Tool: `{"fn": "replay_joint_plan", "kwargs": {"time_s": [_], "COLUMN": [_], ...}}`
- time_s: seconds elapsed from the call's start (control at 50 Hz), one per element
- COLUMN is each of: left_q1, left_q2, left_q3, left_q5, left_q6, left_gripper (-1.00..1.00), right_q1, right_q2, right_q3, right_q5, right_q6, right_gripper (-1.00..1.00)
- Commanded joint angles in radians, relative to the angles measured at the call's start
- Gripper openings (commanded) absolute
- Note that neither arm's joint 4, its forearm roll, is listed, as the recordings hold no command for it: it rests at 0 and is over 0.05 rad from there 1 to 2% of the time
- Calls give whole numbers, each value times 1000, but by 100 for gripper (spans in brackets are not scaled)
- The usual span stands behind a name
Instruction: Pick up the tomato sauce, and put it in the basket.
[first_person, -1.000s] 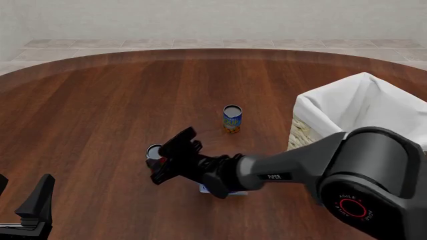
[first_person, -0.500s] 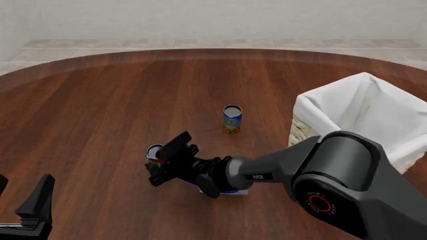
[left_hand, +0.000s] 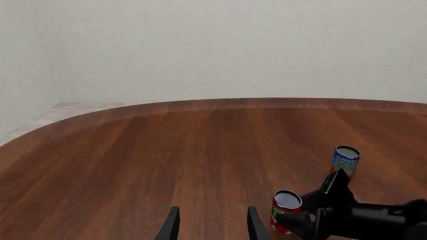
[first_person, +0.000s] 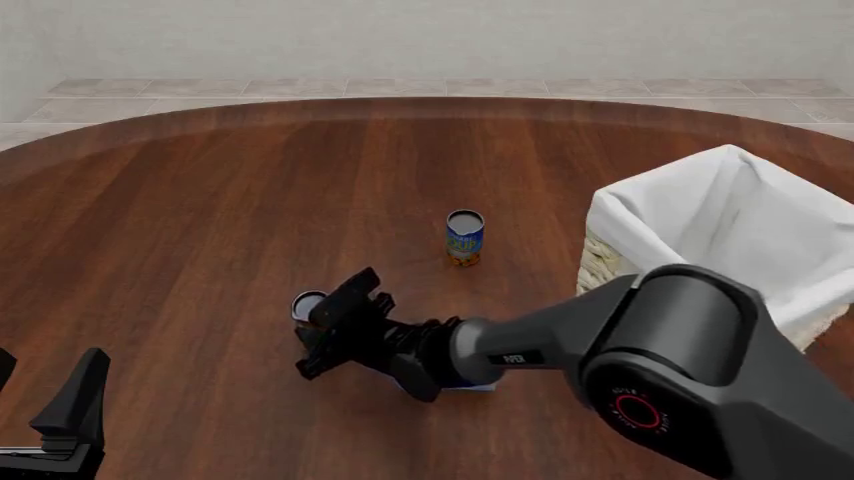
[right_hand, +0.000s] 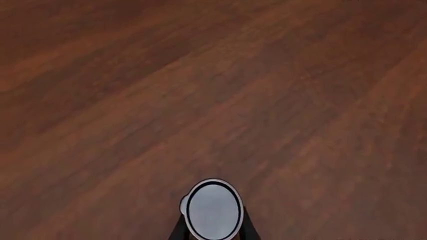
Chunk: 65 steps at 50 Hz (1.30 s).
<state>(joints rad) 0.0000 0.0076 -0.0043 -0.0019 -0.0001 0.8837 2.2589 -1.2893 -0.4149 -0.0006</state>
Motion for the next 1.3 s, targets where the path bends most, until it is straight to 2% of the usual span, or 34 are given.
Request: {"fn": "replay_joint_plan", "kwargs": {"time_s": [0.02, 0.8, 1.3], "left_q1": [0, 0, 0], "left_q2": [0, 0, 0], "left_q3": [0, 0, 0], "left_q5": [0, 0, 0], "left_q6": [0, 0, 0], "left_gripper": [100, 100, 100], "right_q1": [6, 27, 18], "right_q2": [-40, -295, -459], "right_q3": [26, 152, 243], "right_q5": [12, 90, 114], "right_q6": [-4, -72, -86], "right_gripper": [-100, -100, -100]}}
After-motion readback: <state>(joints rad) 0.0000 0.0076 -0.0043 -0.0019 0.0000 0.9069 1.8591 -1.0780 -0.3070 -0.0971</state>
